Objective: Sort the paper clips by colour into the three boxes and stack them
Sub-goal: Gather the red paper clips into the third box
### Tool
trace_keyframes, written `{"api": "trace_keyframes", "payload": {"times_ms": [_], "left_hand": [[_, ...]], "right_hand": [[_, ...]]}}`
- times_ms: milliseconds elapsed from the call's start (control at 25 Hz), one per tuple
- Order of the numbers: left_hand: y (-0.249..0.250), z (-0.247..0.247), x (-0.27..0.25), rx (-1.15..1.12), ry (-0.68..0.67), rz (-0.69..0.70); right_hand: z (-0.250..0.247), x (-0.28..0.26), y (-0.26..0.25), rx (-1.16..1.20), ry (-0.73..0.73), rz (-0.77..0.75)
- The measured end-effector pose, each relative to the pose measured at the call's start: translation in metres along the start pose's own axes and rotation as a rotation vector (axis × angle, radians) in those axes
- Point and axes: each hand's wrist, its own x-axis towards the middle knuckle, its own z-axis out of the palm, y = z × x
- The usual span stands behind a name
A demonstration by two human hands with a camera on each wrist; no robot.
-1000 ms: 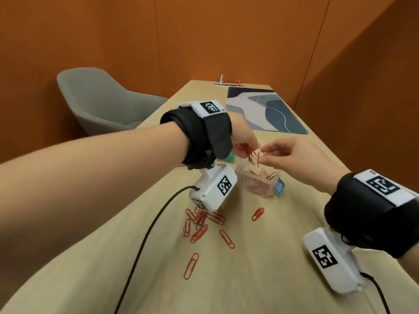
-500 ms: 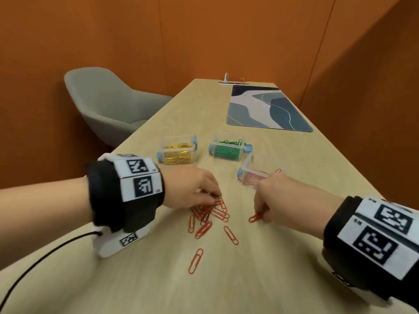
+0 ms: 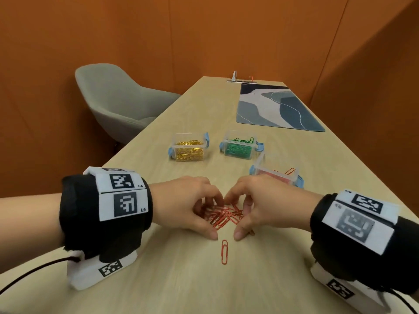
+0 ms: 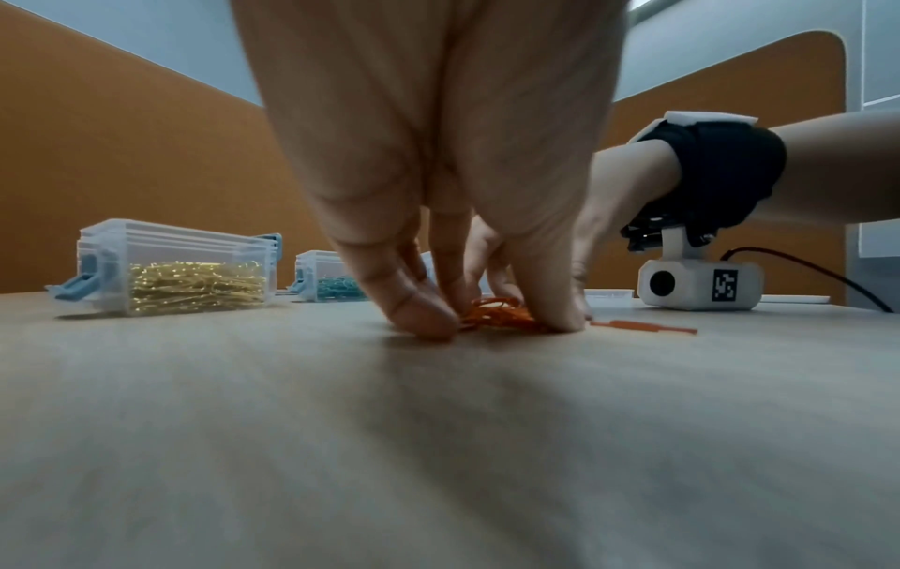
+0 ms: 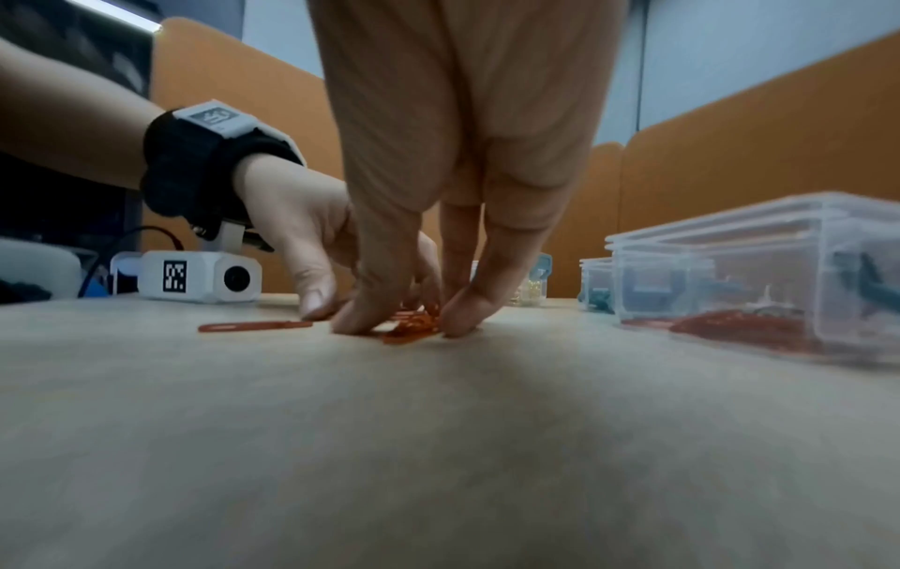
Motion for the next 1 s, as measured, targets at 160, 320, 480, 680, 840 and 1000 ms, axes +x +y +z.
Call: {"api": "trace_keyframes", "payload": {"times_ms": [160, 320, 480, 680, 840, 1000], "left_hand": [[-0.001, -0.001, 0.004, -0.051, 0.052, 0.018], [-0.004, -0.004, 0.012, -0.058, 0.070, 0.018], [-0.008, -0.012, 0.018, -0.191, 0.059, -0.011], [0.000, -0.045, 0.034, -0.558, 0.107, -0.076], [0.028, -0.075, 0.075, -0.504, 0.304, -0.009], [0.043, -0.070, 0.112, -0.323, 0.334, 0.009]], "right_hand": [[0.002, 0.003, 0.001, 0.080, 0.018, 0.011], [0.002, 0.005, -0.001, 0.054, 0.041, 0.005], [-0.002, 0.007, 0.004, 0.069, 0.057, -0.002], [-0.027, 0.001, 0.027, 0.280, 0.218, 0.041], [-0.048, -0.007, 0.052, 0.373, 0.518, 0.111], [-0.042, 0.000, 0.071, 0.338, 0.601, 0.206]]}}
